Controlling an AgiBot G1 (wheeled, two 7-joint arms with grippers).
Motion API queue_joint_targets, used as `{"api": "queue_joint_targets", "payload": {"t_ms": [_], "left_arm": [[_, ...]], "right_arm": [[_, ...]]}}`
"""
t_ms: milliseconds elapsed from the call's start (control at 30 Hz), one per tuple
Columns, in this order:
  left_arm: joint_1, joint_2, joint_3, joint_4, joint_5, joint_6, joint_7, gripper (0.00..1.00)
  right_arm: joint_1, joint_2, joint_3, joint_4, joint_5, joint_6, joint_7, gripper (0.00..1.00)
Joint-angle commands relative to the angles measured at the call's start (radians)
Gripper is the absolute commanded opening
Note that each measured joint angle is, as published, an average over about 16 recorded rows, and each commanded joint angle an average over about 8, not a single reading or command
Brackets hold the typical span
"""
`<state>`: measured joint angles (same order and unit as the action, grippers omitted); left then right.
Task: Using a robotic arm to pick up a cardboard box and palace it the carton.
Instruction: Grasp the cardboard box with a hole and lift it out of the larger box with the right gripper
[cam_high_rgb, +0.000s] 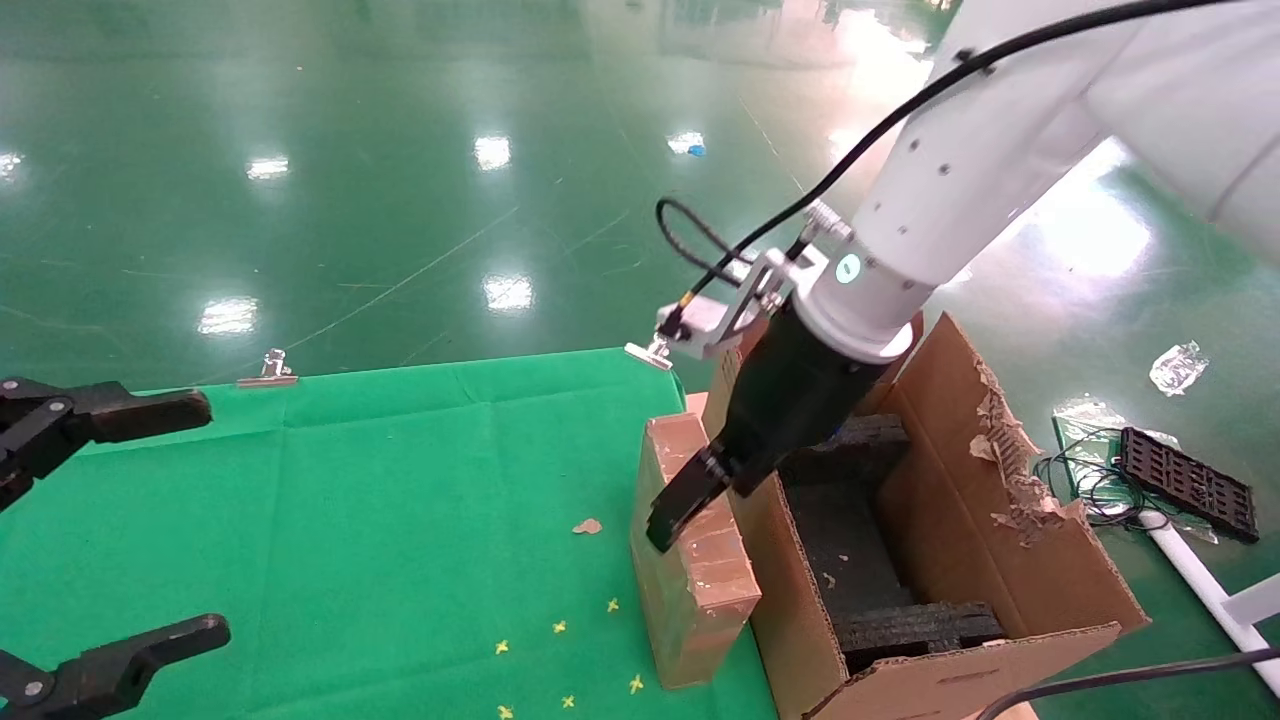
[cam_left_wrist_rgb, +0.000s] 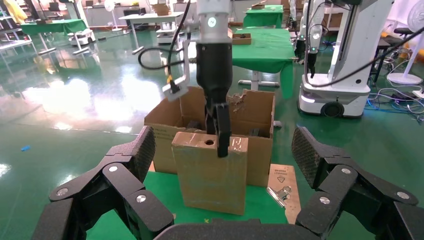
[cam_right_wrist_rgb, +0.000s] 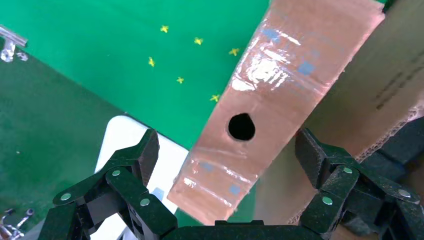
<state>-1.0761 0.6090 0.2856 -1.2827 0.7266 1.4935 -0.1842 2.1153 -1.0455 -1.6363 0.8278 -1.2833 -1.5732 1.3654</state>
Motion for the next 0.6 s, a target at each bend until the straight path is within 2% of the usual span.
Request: {"api": "queue_joint_targets", "payload": {"t_ms": [33, 67, 200, 267, 300, 333, 467, 500, 600], "left_arm": [[0.0, 0.0, 0.0, 0.0, 0.0, 0.0, 0.0, 1.0], [0.0, 0.0, 0.0, 0.0, 0.0, 0.0, 0.0, 1.0], [0.0, 0.0, 0.0, 0.0, 0.0, 0.0, 0.0, 1.0], [0.0, 0.0, 0.001, 0.0, 0.0, 0.0, 0.0, 0.89], [0.0, 0.0, 0.001, 0.0, 0.0, 0.0, 0.0, 0.8], [0.0, 0.0, 0.001, 0.0, -0.001, 0.0, 0.0, 0.69], [0.0, 0.0, 0.001, 0.0, -0.001, 0.0, 0.001, 0.2], [0.0, 0.0, 0.001, 0.0, -0.001, 0.0, 0.001, 0.11], [0.0, -0.001, 0.001, 0.0, -0.001, -0.001, 0.001, 0.0]], "right_arm": [[-0.012, -0.016, -0.012, -0.038, 0.015, 0.004, 0.0, 0.92], [-0.017, -0.024, -0.017, -0.049, 0.016, 0.005, -0.003, 0.82], [-0.026, -0.055, -0.04, -0.078, 0.01, 0.006, -0.007, 0.32], [-0.027, -0.067, -0.051, -0.086, 0.005, 0.007, -0.005, 0.09], [-0.026, -0.071, -0.056, -0.089, 0.003, 0.007, -0.004, 0.03], [-0.025, -0.075, -0.061, -0.09, 0.002, 0.007, -0.002, 0.0], [-0.023, -0.084, -0.076, -0.087, 0.001, 0.01, 0.008, 0.0], [-0.023, -0.085, -0.079, -0.085, 0.002, 0.01, 0.01, 0.0], [-0.022, -0.087, -0.087, -0.077, 0.003, 0.013, 0.017, 0.0]]}}
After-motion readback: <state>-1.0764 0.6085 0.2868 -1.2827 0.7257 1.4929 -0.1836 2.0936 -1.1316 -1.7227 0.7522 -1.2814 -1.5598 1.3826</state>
